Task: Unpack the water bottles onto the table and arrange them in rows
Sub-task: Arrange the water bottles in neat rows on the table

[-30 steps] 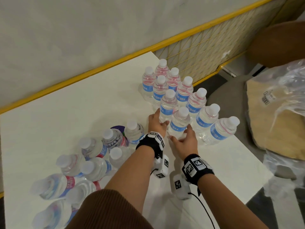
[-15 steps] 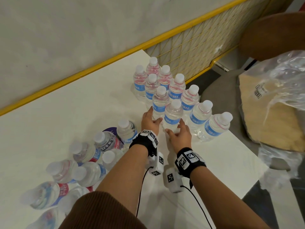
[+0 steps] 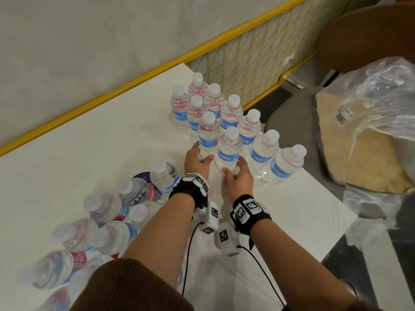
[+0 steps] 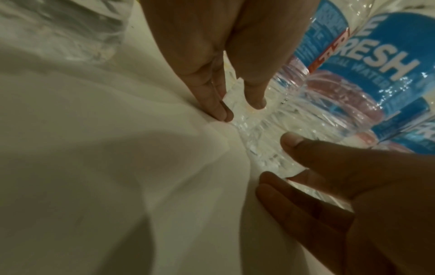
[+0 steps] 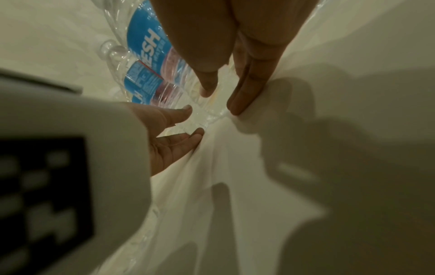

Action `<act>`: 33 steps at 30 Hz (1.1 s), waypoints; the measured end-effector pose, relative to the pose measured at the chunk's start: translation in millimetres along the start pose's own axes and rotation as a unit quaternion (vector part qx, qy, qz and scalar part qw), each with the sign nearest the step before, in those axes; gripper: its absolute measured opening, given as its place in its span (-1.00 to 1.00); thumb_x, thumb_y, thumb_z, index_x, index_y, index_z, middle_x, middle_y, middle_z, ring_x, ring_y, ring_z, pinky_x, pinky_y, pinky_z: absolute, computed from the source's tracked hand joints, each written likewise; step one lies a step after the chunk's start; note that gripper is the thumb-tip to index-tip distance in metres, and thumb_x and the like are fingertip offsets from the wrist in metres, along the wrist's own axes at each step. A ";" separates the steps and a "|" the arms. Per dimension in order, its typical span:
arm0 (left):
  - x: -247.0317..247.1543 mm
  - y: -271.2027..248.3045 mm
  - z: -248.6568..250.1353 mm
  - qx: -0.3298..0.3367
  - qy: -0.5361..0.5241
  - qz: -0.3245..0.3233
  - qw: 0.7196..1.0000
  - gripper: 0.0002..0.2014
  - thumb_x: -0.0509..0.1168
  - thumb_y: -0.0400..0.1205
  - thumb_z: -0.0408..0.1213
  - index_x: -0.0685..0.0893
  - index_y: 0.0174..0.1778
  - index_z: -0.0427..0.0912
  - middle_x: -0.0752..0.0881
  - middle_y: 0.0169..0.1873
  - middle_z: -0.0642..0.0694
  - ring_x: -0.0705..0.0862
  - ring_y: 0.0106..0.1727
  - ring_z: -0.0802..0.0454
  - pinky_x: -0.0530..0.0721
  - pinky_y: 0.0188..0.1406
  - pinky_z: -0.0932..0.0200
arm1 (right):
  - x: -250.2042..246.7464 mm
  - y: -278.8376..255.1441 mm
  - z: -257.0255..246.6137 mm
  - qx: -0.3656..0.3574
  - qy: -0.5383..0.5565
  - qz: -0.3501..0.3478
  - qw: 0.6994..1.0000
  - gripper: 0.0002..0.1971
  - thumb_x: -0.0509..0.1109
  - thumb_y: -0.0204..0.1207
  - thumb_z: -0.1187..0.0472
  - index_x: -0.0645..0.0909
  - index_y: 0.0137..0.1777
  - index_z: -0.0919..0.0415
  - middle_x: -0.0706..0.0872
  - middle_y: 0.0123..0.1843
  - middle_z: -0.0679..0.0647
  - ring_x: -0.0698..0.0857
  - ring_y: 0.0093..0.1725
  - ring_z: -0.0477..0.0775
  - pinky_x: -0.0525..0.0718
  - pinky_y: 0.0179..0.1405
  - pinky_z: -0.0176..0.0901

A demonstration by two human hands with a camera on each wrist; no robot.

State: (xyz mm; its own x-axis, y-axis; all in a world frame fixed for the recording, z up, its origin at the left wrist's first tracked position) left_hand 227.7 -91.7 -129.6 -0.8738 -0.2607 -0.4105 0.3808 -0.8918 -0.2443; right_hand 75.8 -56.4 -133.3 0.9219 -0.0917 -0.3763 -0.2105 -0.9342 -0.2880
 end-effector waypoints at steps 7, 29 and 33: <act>1.0 -0.4 2.2 -0.010 0.003 -0.003 1.000 -0.39 0.39 0.58 -0.30 0.37 0.56 -0.11 0.54 0.34 -0.17 0.72 0.07 -0.11 0.52 0.11 0.22 | 4.0 2.3 0.0 0.022 0.007 0.001 1.000 -0.38 0.36 0.55 0.09 0.23 0.58 -0.01 0.60 0.38 0.23 0.63 0.31 0.26 0.58 0.36 0.14; -1.7 -6.8 8.4 -0.021 -0.007 0.005 1.000 -0.37 0.42 0.56 -0.24 0.37 0.55 -0.08 0.57 0.34 -0.16 0.62 -0.10 0.08 0.54 0.15 0.17 | 6.6 4.8 1.9 0.014 0.007 0.002 1.000 -0.37 0.34 0.52 0.01 0.19 0.56 -0.16 0.70 0.23 0.27 0.69 0.22 0.24 0.60 0.33 0.12; -2.7 -5.9 11.1 -0.022 0.003 0.001 1.000 -0.37 0.42 0.56 -0.24 0.38 0.55 -0.09 0.57 0.34 -0.16 0.60 -0.05 0.09 0.50 0.13 0.23 | 4.9 4.2 -1.9 0.011 0.011 0.002 1.000 -0.36 0.36 0.53 0.05 0.21 0.57 -0.09 0.63 0.37 0.18 0.68 0.23 0.24 0.60 0.33 0.13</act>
State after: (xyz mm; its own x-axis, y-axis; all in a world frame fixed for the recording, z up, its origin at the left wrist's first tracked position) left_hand 224.5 -89.9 -117.3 -0.8713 -0.2608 -0.4157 0.3962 -0.8737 -0.2824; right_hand 80.1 -61.4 -134.6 0.9280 -0.1034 -0.3580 -0.2214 -0.9258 -0.3065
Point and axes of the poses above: each hand's wrist, its own y-axis towards the middle knuckle, its own x-axis out of the palm, z = x × y, the point moved 6 cm from there along y, towards the middle knuckle
